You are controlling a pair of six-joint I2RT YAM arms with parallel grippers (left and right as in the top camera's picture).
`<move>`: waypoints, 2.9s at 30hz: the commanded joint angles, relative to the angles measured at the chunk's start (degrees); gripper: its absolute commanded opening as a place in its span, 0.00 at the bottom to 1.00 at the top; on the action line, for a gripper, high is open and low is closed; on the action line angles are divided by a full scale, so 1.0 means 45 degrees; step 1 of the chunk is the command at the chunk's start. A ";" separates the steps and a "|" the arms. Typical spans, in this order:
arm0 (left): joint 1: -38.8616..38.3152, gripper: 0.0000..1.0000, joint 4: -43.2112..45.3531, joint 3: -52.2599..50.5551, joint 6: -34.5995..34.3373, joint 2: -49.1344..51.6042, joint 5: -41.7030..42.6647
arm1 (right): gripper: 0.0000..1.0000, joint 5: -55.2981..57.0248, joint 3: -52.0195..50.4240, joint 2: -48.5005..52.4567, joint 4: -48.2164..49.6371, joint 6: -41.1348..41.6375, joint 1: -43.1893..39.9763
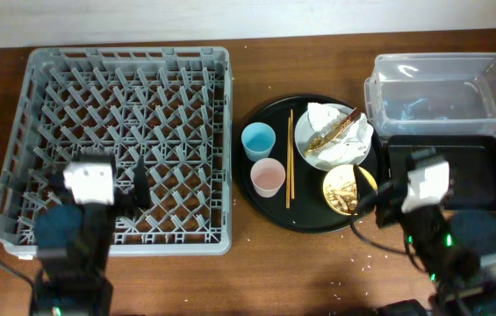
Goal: Sort waste into correct bins and load items into the dishwasher rack
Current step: 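Grasp tissue and gold wrapper from white plate with right gripper, drop into clear bin, then grasp yellow bowl with right gripper and carry it over black tray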
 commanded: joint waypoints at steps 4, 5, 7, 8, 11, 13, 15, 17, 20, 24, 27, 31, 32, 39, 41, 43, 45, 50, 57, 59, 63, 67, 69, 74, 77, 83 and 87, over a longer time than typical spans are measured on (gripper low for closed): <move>0.0078 0.99 -0.4571 0.6261 -0.0204 0.5445 0.0481 | 0.99 -0.0141 0.5901 0.6115 -0.4211 -0.0049 -0.0005; 0.0078 0.99 -0.4988 0.6883 -0.0204 0.6115 0.0476 | 0.99 -0.0238 0.6572 0.6989 -0.4503 -0.0034 0.0000; 0.0078 0.99 -0.5100 0.7446 -0.0209 0.7111 0.0913 | 0.98 -0.0821 0.7266 0.8563 -0.4571 -0.0044 -0.0005; 0.0078 0.99 -0.4974 0.7451 -0.0209 0.7436 0.1122 | 0.98 -0.0860 0.7266 0.9170 -0.4517 -0.0044 0.0000; 0.0078 1.00 -0.4983 0.7451 -0.0209 0.8315 0.1137 | 0.98 -0.1151 0.7261 1.1011 -0.3949 0.0257 -0.0019; 0.0078 0.99 -0.4998 0.7451 -0.0209 0.8922 0.1132 | 0.91 -0.1030 0.7261 1.2269 -0.3381 0.2608 -0.0024; 0.0078 0.99 -0.5003 0.7451 -0.0209 0.9360 0.1132 | 0.88 0.0457 0.7261 1.3430 -0.3288 0.6567 -0.0024; 0.0078 1.00 -0.5042 0.7451 -0.0209 0.9782 0.1132 | 0.88 0.1166 0.7261 1.4430 -0.3322 0.9088 0.0000; 0.0078 1.00 -0.5042 0.7451 -0.0209 1.0166 0.1127 | 0.93 0.1783 0.7261 1.5523 -0.3381 1.0792 0.0000; 0.0078 0.99 -0.5042 0.7451 -0.0209 1.0482 0.1127 | 0.98 0.2123 0.7261 1.6645 -0.3128 1.1662 -0.0005; 0.0078 0.99 -0.5037 0.7451 -0.0209 1.0525 0.1127 | 0.99 0.2336 0.7261 1.7316 -0.2667 1.1691 -0.0005; 0.0078 0.99 -0.5037 0.7451 -0.0209 1.0525 0.1127 | 0.99 0.2404 0.7257 1.8166 -0.1744 1.1686 -0.0005; 0.0078 0.99 -0.5042 0.7451 -0.0204 1.0525 0.1127 | 0.97 0.2395 0.7257 1.8302 -0.1569 1.1681 -0.0005; 0.0078 0.99 -0.5037 0.7451 -0.0209 1.0525 0.1127 | 0.04 0.2540 0.7242 1.8676 -0.1365 1.1536 -0.0005; 0.0078 1.00 -0.5037 0.7451 -0.0209 1.0525 0.1127 | 0.04 0.2511 0.7373 1.8642 -0.1389 1.0899 -0.0005; 0.0078 0.99 -0.5037 0.7451 -0.0204 1.0525 0.1127 | 0.04 0.2089 0.8043 1.8190 -0.2035 0.9709 -0.0015; 0.0078 0.99 -0.5037 0.7451 -0.0209 1.0525 0.1127 | 0.04 0.1923 0.8811 1.7568 -0.2769 0.9141 -0.0015; 0.0078 0.99 -0.5037 0.7451 -0.0209 1.0525 0.1127 | 0.04 0.2098 1.1885 1.5402 -0.5265 0.8427 -0.0486; 0.0078 0.99 -0.5037 0.7451 -0.0209 1.0525 0.1127 | 0.04 0.2336 1.2235 1.5062 -0.4940 0.8480 -0.3400; 0.0078 1.00 -0.5037 0.7451 -0.0209 1.0525 0.1127 | 0.04 0.2346 1.2235 1.5548 -0.4503 0.8476 -0.4216; 0.0078 0.99 -0.5042 0.7451 -0.0209 1.0525 0.1127 | 0.04 0.2341 1.2235 1.6679 -0.3662 0.8476 -0.5173; 0.0092 0.99 -0.5037 0.7451 -0.0209 1.0525 0.1127 | 0.45 0.2283 1.2235 1.7199 -0.2652 0.8281 -0.5561; 0.0097 0.99 -0.5037 0.7451 -0.0209 1.0525 0.1132 | 0.93 0.1127 1.2274 1.7126 -0.2361 0.6664 -0.5581; 0.0102 0.99 -0.5037 0.7451 -0.0209 1.0525 0.1127 | 0.98 -0.1525 1.2755 1.5713 -0.3614 0.5474 -0.5581; 0.0102 0.99 -0.5042 0.7451 -0.0209 1.0525 0.1127 | 1.00 -0.3891 1.2832 1.4372 -0.5867 0.4784 -0.5561; 0.0102 1.00 -0.5037 0.7451 -0.0204 1.0525 0.1127 | 0.75 -0.3259 1.1910 1.4032 -1.0977 0.3803 -0.2871; 0.0102 1.00 -0.5037 0.7451 -0.0209 1.0525 0.1127 | 0.62 -0.1875 0.9024 1.4032 -0.9904 0.3823 -0.0233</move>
